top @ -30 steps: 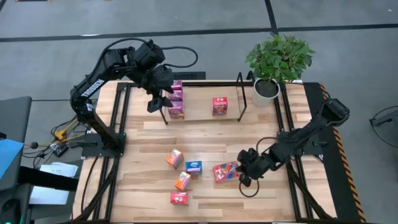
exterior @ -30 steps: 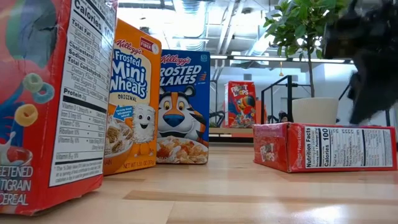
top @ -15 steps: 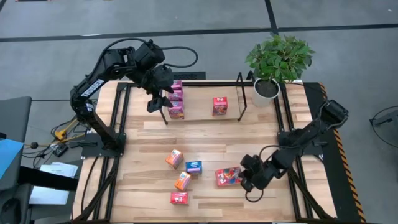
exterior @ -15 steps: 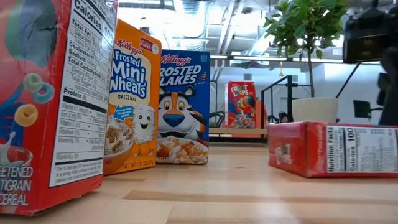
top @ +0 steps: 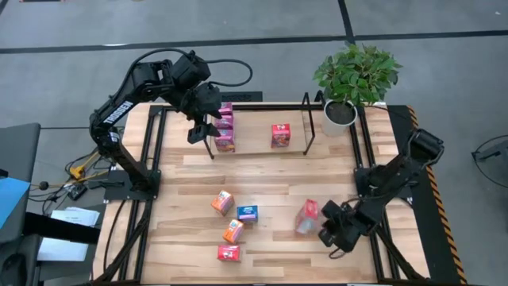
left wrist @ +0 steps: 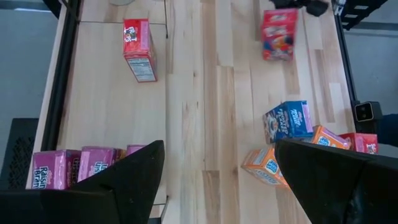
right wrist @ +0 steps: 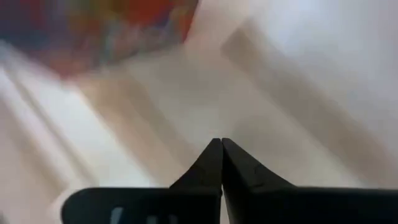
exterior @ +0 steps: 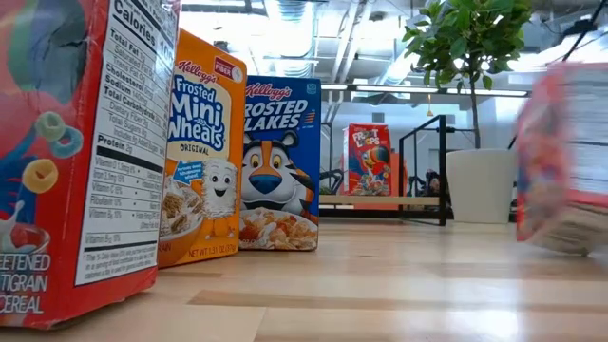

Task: Stack cereal on shelf
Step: Put the top red cereal box on the shelf aligned with the other red cereal box

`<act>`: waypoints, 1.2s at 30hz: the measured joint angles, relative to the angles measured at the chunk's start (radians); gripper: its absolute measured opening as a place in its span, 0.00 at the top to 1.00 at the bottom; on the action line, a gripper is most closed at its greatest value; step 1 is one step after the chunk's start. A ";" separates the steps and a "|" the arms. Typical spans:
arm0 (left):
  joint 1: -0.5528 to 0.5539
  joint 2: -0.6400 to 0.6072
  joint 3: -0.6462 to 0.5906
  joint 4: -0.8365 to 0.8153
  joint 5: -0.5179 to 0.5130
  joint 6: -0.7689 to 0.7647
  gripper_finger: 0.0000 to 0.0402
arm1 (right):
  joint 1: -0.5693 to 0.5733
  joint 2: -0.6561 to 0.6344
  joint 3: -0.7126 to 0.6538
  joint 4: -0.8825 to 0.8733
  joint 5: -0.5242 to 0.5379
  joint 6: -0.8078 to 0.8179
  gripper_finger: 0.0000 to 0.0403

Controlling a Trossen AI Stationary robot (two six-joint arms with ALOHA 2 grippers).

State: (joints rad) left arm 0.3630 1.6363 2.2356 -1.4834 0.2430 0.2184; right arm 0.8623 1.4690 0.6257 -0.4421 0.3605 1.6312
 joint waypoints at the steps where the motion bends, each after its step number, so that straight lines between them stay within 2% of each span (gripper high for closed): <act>1: 0.000 0.000 0.000 0.000 0.000 0.004 0.26 | 0.002 0.001 -0.001 0.005 0.000 0.005 0.95; 8: 0.000 0.000 0.000 0.003 0.000 0.010 0.26 | 0.005 0.000 -0.001 0.009 0.021 0.042 0.93; 14: 0.000 0.000 0.000 0.003 -0.001 0.013 0.26 | -0.008 -0.067 0.010 0.013 0.037 0.001 0.89; 17: 0.000 0.000 0.000 0.004 -0.001 0.013 0.26 | -0.045 -0.137 0.041 0.012 0.055 -0.138 0.89; 20: 0.000 0.000 0.000 0.007 -0.001 0.022 0.26 | -0.111 -0.220 0.086 -0.043 0.031 -0.346 0.89; 25: 0.000 0.000 0.000 0.008 -0.001 0.023 0.26 | -0.282 -0.349 0.228 -0.158 -0.124 -0.795 0.81; 28: 0.000 0.000 0.000 0.017 -0.002 0.000 0.26 | -0.404 -0.369 0.325 -0.324 -0.189 -0.932 0.72; 30: 0.000 0.000 0.000 0.019 -0.002 -0.019 0.26 | -0.488 -0.364 0.387 -0.489 -0.230 -0.935 0.64; 33: 0.000 0.000 0.000 0.015 -0.003 -0.030 0.26 | -0.579 -0.345 0.423 -0.698 -0.302 -0.799 0.51; 36: 0.000 0.000 0.000 0.010 -0.003 -0.028 0.26 | -0.632 -0.327 0.426 -0.715 -0.390 -0.680 0.41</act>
State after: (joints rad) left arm 0.3631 1.6367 2.2356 -1.4732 0.2401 0.1906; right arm 0.2303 1.1422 1.0519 -1.1575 -0.0290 0.9513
